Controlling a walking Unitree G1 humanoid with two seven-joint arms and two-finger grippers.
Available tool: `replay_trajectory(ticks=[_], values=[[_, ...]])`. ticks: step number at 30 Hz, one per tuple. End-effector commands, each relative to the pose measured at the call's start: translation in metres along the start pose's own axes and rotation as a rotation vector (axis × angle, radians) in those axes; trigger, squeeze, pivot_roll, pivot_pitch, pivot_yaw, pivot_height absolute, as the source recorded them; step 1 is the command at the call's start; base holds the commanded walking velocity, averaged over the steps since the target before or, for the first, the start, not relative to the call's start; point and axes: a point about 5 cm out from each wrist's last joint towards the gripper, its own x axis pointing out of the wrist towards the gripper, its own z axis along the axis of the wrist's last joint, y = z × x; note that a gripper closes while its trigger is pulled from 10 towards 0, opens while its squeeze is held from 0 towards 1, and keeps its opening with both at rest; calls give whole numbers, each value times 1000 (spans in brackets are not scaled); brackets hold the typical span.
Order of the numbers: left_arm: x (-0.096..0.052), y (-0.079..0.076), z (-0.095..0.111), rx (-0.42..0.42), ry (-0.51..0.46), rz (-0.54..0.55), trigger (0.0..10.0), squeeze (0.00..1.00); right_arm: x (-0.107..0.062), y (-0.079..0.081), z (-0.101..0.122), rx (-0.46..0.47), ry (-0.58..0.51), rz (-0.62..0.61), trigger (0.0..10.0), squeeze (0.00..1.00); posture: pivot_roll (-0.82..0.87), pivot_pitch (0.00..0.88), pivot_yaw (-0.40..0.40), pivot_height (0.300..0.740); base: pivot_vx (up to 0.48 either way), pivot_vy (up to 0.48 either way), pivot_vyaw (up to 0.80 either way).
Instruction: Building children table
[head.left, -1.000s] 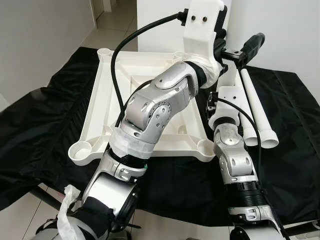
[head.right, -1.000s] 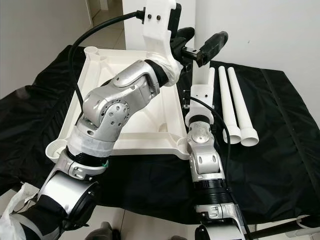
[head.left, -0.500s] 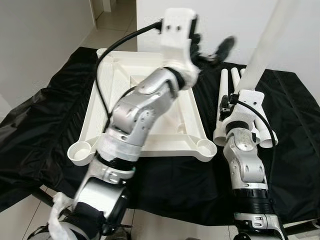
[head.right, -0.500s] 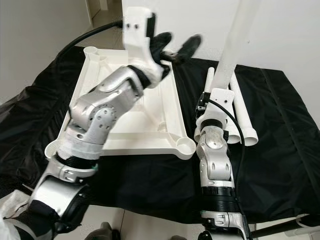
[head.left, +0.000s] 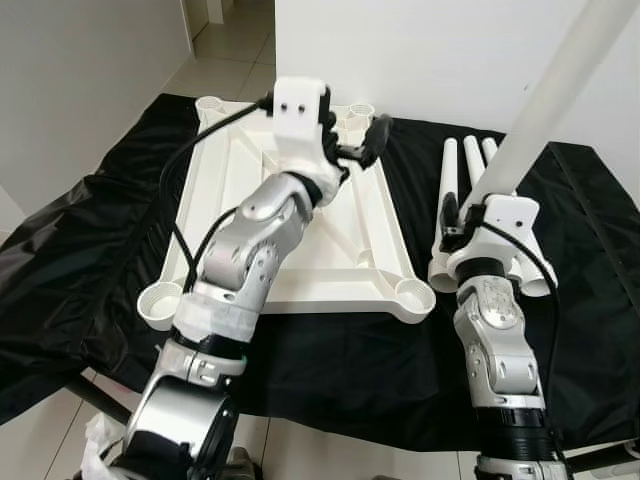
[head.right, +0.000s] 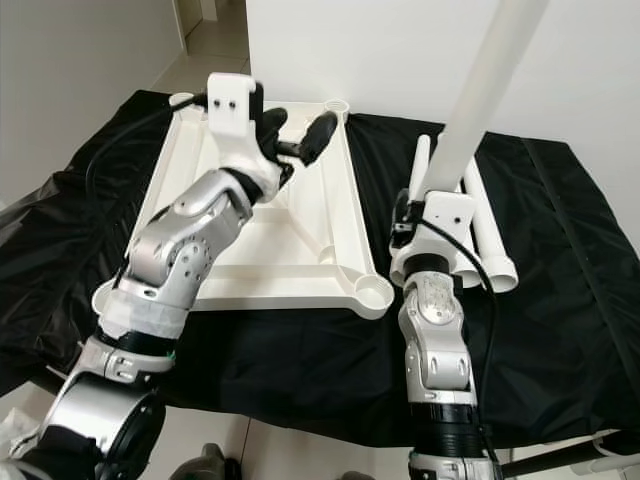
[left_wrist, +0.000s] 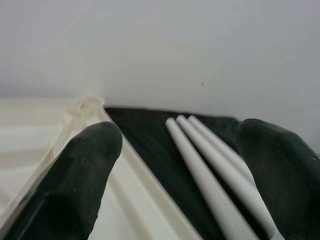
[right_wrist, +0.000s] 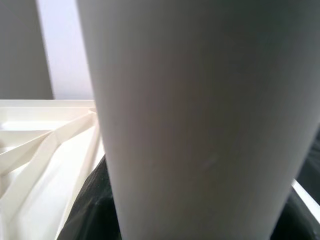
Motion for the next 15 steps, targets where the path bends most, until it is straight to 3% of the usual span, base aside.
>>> replay_trajectory(ticks=[1,8,15], values=[[-4,-6,-4,46,9,-106,10000,0,-3,2,4,-19,-31,29,10000,0,-7,0,-31,740,0,0,0],[-15,-5,-16,68,33,-147,10000,0,-8,6,2,-35,-35,79,10000,0,-5,0,-37,740,0,0,0],[-37,-10,-29,117,31,-310,10000,0,-14,8,-6,-17,-12,128,10000,0,-1,0,-43,740,0,0,0]])
